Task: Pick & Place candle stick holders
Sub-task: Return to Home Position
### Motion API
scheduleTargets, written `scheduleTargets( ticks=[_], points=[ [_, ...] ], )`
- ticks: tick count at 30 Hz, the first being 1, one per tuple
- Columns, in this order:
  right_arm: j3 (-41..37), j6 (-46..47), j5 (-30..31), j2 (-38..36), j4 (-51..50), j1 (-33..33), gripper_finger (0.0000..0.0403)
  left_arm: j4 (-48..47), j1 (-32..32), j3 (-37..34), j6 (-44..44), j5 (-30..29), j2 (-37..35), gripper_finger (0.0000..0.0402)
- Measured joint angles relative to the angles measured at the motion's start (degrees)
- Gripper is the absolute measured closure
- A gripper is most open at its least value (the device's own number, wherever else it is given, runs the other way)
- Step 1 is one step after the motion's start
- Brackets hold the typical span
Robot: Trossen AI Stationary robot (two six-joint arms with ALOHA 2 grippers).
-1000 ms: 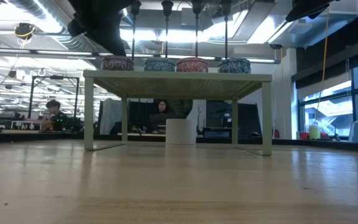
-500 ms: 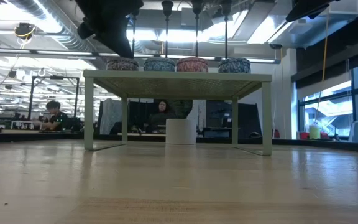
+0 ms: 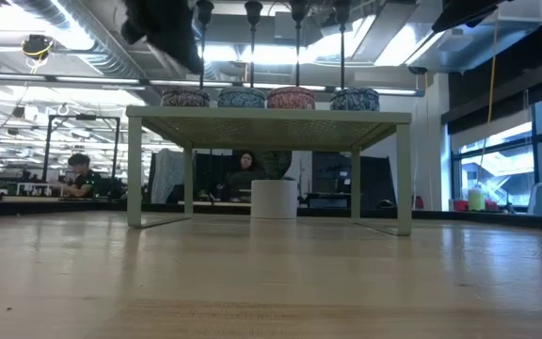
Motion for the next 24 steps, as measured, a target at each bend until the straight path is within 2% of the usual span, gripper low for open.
scheduleTargets(
  ticks=[7, 12, 17, 20, 24],
  points=[
    [0.0, -2.3, 0.0, 0.0, 3.7, 0.0, 0.0357, 0.2, -4.5, 4.0, 10.2, -7.1, -5.3, 0.0397],
    [0.9, -5.4, 0.0, -0.1, 8.4, 0.0, 0.0357, 0.1, -9.2, 4.7, 16.3, -13.0, -12.8, 0.0396],
    [1.9, -5.6, 0.0, -0.6, 8.6, 0.0, 0.0357, -0.1, -13.8, 4.6, 20.4, -19.1, -21.2, 0.0396],
    [1.9, -11.3, -0.1, -1.8, 8.7, -0.5, 0.0357, -0.2, -15.2, 4.6, 24.0, -22.0, -25.5, 0.0396],
    [1.9, -18.7, -0.2, -6.3, 10.0, -2.2, 0.0357, -2.4, -15.4, 4.6, 25.5, -21.9, -30.9, 0.0396]
  ],
)
